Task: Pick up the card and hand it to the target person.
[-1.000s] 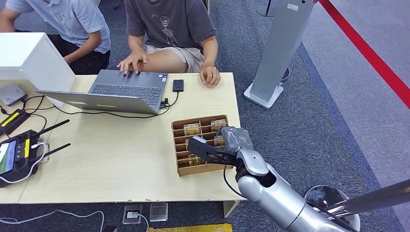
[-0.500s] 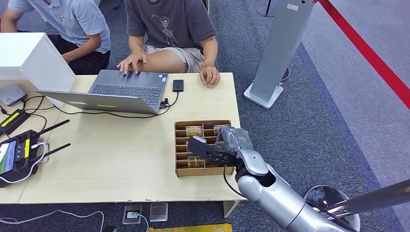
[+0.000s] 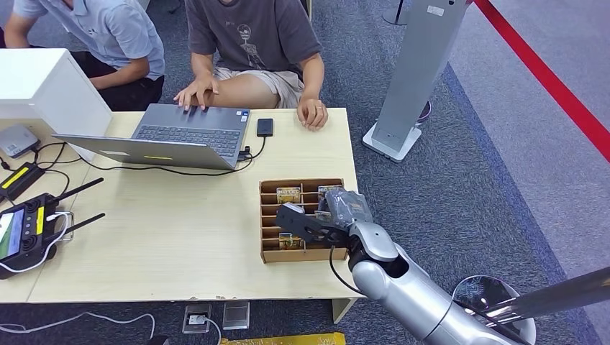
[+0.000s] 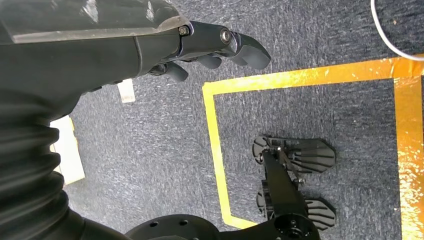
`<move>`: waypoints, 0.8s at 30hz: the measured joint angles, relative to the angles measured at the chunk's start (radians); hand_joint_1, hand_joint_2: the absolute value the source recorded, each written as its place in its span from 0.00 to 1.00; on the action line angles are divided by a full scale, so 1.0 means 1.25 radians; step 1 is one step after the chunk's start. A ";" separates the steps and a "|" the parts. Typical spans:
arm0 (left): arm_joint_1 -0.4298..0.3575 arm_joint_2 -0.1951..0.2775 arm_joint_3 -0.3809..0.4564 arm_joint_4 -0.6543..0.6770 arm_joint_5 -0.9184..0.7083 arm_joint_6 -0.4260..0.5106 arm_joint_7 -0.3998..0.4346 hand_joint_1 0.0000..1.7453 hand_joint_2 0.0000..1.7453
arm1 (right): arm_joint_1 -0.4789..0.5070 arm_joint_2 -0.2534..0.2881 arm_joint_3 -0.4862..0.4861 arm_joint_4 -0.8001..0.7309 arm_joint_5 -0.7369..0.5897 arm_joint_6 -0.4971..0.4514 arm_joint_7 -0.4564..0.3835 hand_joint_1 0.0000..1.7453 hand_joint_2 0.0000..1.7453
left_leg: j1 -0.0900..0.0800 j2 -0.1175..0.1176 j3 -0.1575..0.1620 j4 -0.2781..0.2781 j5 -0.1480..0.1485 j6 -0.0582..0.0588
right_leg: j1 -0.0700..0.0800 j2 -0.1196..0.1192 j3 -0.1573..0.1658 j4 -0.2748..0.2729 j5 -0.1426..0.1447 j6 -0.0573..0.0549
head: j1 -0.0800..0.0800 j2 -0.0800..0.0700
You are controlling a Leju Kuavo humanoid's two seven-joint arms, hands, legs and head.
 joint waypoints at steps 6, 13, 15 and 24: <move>0.000 0.000 0.000 0.000 0.008 0.000 0.000 0.00 1.00 | 0.000 -0.007 -0.004 -0.075 -0.028 -0.006 0.002 0.82 1.00 | 0.000 0.000 0.000 0.000 0.000 0.000 | 0.000 0.000 0.000 0.000 0.000 0.000 | 0.000 0.000; 0.002 0.000 0.000 0.000 0.015 0.001 -0.001 0.00 1.00 | 0.000 -0.034 -0.027 -0.217 -0.061 -0.011 0.016 0.82 1.00 | 0.000 0.000 0.000 0.000 0.000 0.000 | 0.000 0.000 0.000 0.000 0.000 0.000 | 0.001 0.000; 0.003 0.000 0.000 0.000 0.016 0.001 -0.004 0.00 1.00 | -0.001 -0.041 -0.034 -0.251 -0.068 -0.012 0.012 0.82 1.00 | 0.000 0.000 0.000 0.000 0.000 0.000 | 0.000 0.000 0.000 0.000 0.000 0.000 | 0.001 0.000; -0.002 0.000 -0.009 0.000 -0.006 -0.018 -0.046 0.00 1.00 | -0.119 -0.001 -0.024 -0.160 -0.090 -0.036 -0.280 0.82 1.00 | 0.000 0.000 -0.001 0.000 0.001 -0.001 | 0.000 0.000 0.000 0.002 0.000 0.000 | 0.001 0.000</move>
